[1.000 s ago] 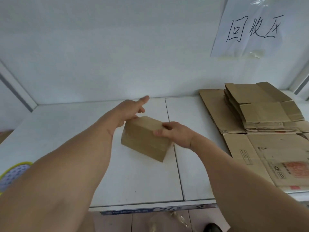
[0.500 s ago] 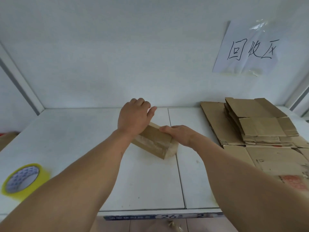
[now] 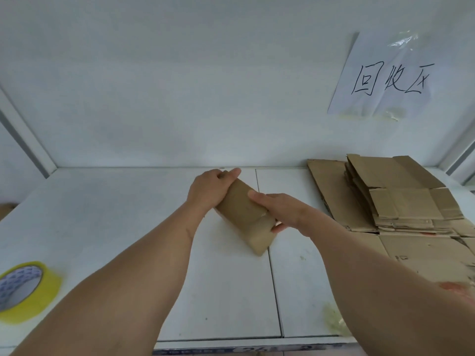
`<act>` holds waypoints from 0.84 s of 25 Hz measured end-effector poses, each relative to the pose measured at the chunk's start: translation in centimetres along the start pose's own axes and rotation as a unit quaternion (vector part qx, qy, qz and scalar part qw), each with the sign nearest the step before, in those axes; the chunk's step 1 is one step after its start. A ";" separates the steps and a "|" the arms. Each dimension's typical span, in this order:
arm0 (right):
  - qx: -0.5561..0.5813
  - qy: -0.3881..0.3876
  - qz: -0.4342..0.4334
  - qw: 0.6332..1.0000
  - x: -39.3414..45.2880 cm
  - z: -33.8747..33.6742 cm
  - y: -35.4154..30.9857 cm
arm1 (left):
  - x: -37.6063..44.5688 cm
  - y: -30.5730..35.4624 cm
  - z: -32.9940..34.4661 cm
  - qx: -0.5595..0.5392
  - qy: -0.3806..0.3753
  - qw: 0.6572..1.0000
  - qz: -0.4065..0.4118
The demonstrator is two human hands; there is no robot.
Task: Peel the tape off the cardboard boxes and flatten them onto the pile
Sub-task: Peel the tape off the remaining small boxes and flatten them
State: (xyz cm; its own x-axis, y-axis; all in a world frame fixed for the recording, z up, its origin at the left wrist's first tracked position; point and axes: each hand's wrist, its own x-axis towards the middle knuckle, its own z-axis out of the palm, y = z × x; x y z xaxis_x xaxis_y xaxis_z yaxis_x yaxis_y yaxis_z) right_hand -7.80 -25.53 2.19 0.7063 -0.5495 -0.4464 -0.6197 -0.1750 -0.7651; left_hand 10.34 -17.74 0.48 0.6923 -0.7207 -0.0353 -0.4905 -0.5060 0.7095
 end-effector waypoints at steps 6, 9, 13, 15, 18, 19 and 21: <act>0.050 0.009 -0.027 0.998 -2.7 3.8 1.0 | 0.6 1.4 -0.4 0.183 -0.083 0.977 0.064; -0.010 0.033 -0.049 0.998 -3.8 5.0 1.8 | -0.3 1.7 -0.4 0.193 -0.111 0.972 0.076; -0.021 0.096 -0.138 0.986 -4.5 6.3 3.2 | -1.3 2.2 -0.1 0.226 -0.110 0.964 0.084; -0.010 0.164 -0.251 0.954 -4.4 6.3 3.4 | -1.8 2.0 0.3 0.215 -0.045 0.972 0.087; -0.002 0.168 -0.324 0.931 -3.1 6.1 3.7 | -1.7 1.6 0.4 0.153 0.027 0.983 0.099; 0.005 0.146 -0.315 0.938 -3.0 6.0 3.9 | -1.5 1.4 0.4 0.123 0.010 0.988 0.089; 0.000 0.100 -0.316 0.944 -3.2 5.7 4.2 | -1.4 1.2 0.1 0.079 -0.031 0.994 0.068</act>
State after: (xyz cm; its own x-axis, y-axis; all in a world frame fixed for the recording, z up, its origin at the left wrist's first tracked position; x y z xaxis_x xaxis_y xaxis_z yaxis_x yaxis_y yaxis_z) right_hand -10.76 -19.88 -2.23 0.8563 -0.4781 0.1952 -0.0963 -0.5192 -0.8492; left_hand 8.70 -17.38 1.33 0.5827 -0.8126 0.0074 -0.6580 -0.4665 0.5911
